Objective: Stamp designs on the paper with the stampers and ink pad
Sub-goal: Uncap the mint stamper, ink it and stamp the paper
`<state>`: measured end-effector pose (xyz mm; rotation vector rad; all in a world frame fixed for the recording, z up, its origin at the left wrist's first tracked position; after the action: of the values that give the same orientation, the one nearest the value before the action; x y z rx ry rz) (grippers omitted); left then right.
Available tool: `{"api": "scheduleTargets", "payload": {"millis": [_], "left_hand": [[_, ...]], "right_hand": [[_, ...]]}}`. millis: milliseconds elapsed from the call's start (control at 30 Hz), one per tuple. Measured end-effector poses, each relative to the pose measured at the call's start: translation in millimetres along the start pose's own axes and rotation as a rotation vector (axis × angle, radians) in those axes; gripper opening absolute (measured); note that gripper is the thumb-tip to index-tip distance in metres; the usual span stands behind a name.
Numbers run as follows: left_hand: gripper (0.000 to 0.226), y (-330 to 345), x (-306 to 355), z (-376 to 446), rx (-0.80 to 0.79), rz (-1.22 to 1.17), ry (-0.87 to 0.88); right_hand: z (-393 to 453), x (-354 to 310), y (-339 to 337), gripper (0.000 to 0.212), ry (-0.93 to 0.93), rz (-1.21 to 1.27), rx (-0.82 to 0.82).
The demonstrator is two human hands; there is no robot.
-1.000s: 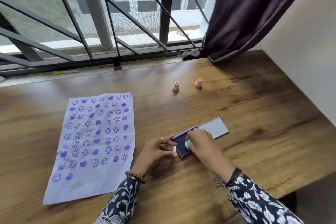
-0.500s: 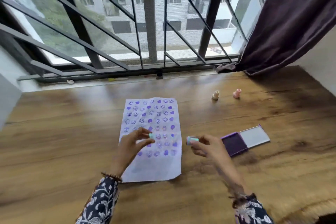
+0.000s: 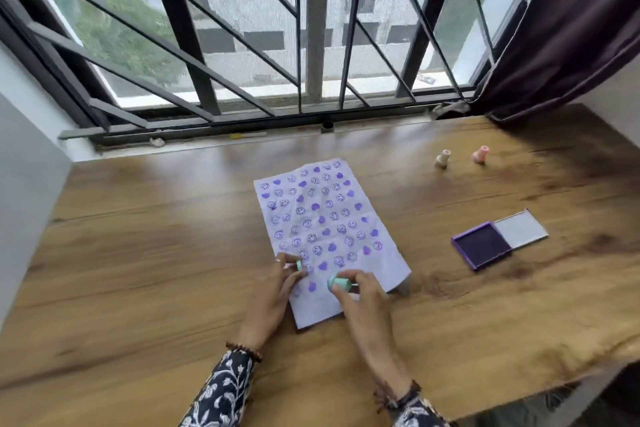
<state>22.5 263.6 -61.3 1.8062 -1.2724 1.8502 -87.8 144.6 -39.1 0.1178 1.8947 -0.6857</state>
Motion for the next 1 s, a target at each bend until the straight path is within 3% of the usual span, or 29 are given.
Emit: {"api": "scheduleTargets", "payload": {"millis": [100, 233, 367, 500, 667, 867, 933, 1000], "left_hand": [[0.021, -1.4, -1.2, 0.8, -0.028, -0.081, -0.011], [0.019, -4.1, -4.5, 2.2, -0.085, -0.157, -0.016], [0.016, -2.1, -9.7, 3.7, -0.112, -0.186, -0.02], [0.021, -2.0, -9.9, 5.2, -0.128, -0.198, -0.009], [0.015, -1.9, -9.5, 6.8, -0.112, -0.203, -0.014], [0.02, -6.0, -4.5, 6.7, -0.102, -0.215, -0.042], [0.016, -9.0, -1.4, 7.2, -0.113, -0.265, -0.062], [0.015, -13.5, 2.2, 7.2, -0.092, -0.339, -0.068]], "right_hand": [[6.1, -5.8, 4.6, 0.015, -0.132, -0.328, -0.002], [5.6, -13.2, 16.9, 0.015, -0.162, -0.772, -0.021], [4.4, -15.7, 19.8, 0.029, -0.215, -0.896, -0.042], [17.3, -13.0, 17.7, 0.018, -0.183, -0.994, -0.172], [37.1, -27.7, 18.4, 0.02, -0.209, -1.081, -0.345], [53.5, -34.2, 9.3, 0.021, -0.222, -1.067, -0.482], [57.4, -33.2, -2.4, 0.021, -0.163, -0.841, -0.472], [56.5, -32.2, -20.1, 0.021, -0.049, -0.458, -0.382]]}}
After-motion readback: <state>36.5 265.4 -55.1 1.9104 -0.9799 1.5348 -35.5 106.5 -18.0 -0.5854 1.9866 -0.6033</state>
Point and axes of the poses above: each hand's wrist, its own z-axis towards the middle knuckle, its own y-axis out of the palm, x = y × z, the point moved 3 cm from there along z, towards the middle knuckle, and after that the axes turned 13 degrees about -x, right-handed, at the moved point
